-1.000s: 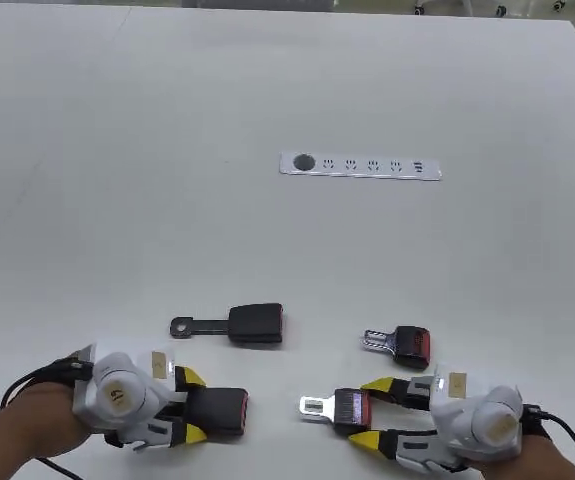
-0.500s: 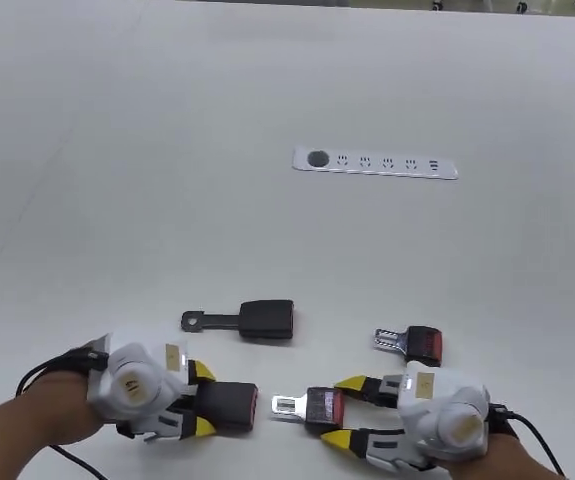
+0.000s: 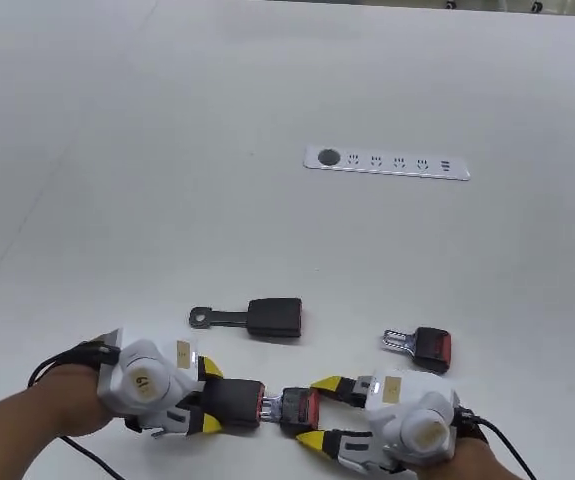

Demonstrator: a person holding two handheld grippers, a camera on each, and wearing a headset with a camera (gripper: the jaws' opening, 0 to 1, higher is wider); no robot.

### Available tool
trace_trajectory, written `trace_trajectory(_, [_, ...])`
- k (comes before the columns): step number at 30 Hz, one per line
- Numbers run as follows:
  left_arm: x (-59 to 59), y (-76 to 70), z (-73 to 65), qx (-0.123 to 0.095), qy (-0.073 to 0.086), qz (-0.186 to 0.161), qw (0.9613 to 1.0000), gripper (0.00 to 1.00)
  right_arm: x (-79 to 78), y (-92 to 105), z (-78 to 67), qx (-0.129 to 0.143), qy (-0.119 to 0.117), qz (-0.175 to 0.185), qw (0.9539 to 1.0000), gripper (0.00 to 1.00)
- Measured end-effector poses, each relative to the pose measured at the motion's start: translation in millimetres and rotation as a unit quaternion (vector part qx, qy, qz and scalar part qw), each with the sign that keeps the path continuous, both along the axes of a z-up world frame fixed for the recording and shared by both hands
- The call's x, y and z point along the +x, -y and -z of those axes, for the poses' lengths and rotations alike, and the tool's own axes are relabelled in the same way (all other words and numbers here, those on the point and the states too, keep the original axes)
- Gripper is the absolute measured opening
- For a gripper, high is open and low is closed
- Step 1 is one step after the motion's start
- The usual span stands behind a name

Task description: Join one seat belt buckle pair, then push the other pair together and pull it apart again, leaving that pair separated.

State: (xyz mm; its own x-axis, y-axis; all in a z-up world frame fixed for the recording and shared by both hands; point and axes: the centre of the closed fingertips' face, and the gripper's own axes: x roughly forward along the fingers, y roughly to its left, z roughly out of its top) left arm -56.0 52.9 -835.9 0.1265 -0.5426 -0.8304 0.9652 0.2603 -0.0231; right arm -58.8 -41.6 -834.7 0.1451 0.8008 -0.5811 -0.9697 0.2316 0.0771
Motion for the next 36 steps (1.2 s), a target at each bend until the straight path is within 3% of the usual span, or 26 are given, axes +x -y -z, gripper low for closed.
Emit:
trace_trajectory(7, [-0.5,-0.1,2.4,0.016,0.005,0.02,0.9997,0.34,0.7,-5.1,0.2,-0.008,-0.002,0.0,1.0,0.33])
trace_trajectory(20, [-2.5,-0.6,6.3,0.021,0.005,0.029,0.9993,0.34,0.4,-23.2,0.5,-0.01,-0.001,0.011,0.9999,0.33])
trace_trajectory(28, [-4.2,0.4,5.0,0.013,0.008,0.031,0.9994,0.34,1.2,-25.0,1.5,-0.017,-0.002,0.015,0.9997,0.33])
trace_trajectory(36, [-3.3,-1.1,3.9,-0.004,0.011,0.035,0.9993,0.34,1.3,-22.7,2.1,-0.024,0.006,-0.007,0.9997,0.32])
